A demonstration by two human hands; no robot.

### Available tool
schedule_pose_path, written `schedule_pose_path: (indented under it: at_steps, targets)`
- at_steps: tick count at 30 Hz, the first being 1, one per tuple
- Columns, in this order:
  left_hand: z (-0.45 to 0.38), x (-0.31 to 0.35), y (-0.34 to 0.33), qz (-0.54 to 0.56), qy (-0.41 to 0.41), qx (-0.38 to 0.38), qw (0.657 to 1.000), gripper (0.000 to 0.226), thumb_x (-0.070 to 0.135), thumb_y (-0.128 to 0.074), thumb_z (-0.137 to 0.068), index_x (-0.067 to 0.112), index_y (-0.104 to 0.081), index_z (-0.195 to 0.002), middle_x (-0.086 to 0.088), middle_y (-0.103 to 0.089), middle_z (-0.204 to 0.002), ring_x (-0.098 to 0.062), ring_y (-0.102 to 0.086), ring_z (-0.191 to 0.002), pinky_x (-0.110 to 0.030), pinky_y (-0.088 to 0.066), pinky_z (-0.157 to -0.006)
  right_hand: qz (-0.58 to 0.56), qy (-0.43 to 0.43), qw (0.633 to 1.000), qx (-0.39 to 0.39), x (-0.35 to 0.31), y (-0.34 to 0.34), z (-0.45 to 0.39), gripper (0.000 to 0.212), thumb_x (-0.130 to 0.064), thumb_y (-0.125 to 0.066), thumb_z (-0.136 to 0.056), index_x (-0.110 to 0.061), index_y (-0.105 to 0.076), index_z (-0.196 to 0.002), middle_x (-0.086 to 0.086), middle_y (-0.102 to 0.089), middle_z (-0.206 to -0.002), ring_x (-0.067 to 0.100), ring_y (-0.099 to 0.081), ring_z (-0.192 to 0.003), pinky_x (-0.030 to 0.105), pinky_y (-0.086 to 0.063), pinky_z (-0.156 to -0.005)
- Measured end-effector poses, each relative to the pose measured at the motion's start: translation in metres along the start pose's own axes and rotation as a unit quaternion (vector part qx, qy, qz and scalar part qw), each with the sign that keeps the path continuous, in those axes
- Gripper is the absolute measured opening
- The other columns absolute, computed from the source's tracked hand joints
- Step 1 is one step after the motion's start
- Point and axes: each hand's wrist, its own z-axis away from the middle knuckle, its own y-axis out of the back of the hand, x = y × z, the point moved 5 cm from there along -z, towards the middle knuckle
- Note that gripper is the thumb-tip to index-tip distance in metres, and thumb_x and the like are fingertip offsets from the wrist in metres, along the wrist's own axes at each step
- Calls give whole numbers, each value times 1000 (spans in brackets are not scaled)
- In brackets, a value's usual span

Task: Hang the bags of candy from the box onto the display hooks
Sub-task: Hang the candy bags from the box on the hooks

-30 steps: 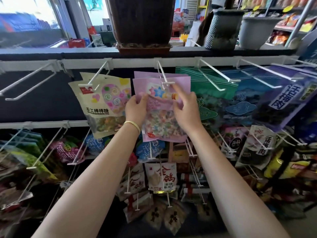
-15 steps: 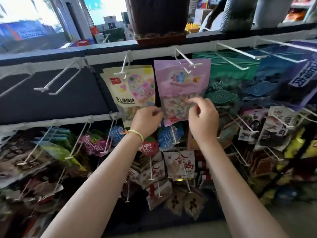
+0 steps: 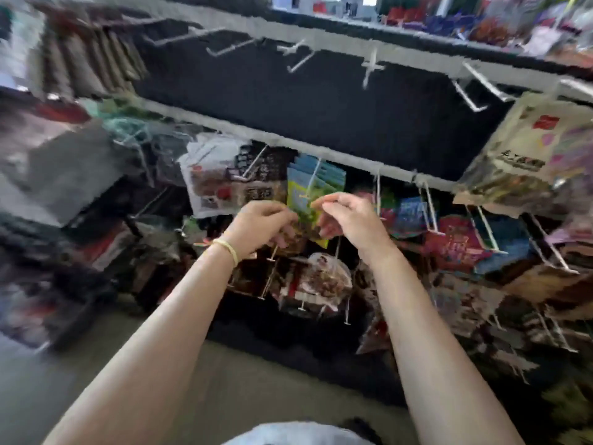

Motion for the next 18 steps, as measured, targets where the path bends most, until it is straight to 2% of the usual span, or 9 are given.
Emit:
schedule_pose_path:
  at_steps: [3,7,10,14,18]
  targets:
    - [16,-32,86,2,31,42,999,18,17,-59,-99,19,-71,-86,-3,-75,-75,-15,-64,-52,-21,-46,-47,11,-12,999,-48,-15,-88,-34,28,-9,-49,-103,-15,-73,-90,4,-67,-70,19,-63,-59,37,-49,-66]
    - [19,-64,198,16,28,126,992,17,16,-60,-98,10,-75,-93,-7,-75,-74,-18,-66,-56,-22,-48,-47,-5,24,996,-81,-41,-190,-81,26,-4,-49,-101,-11,-73,-92,3,-65,-68,16,-60,-56,30,-50,-60]
    - [7,-85,267,4,28,173,985,18,13,-59,-98,10,-76,-93,-12,-75,-79,-20,-65,-56,-24,-51,-51,-24,39,994,-96,-53,-253,-122,21,-4,-51,-100,-7,-72,-101,6,-65,-73,16,-59,-61,28,-51,-61]
    - [-25,-111,357,-21,48,219,974,18,16,-60,-98,11,-76,-92,-8,-75,-78,-22,-64,-57,-19,-47,-50,-37,70,985,-154,-70,-342,-193,19,-3,-54,-98,-12,-70,-103,6,-69,-79,17,-65,-66,32,-55,-64]
    - [-51,-125,439,-73,66,259,961,18,17,-62,-96,15,-75,-83,0,-73,-71,-15,-63,-58,-18,-48,-53,-43,46,974,-218,-91,-423,-250,17,-7,-54,-100,-16,-68,-103,11,-73,-98,21,-70,-83,35,-60,-77]
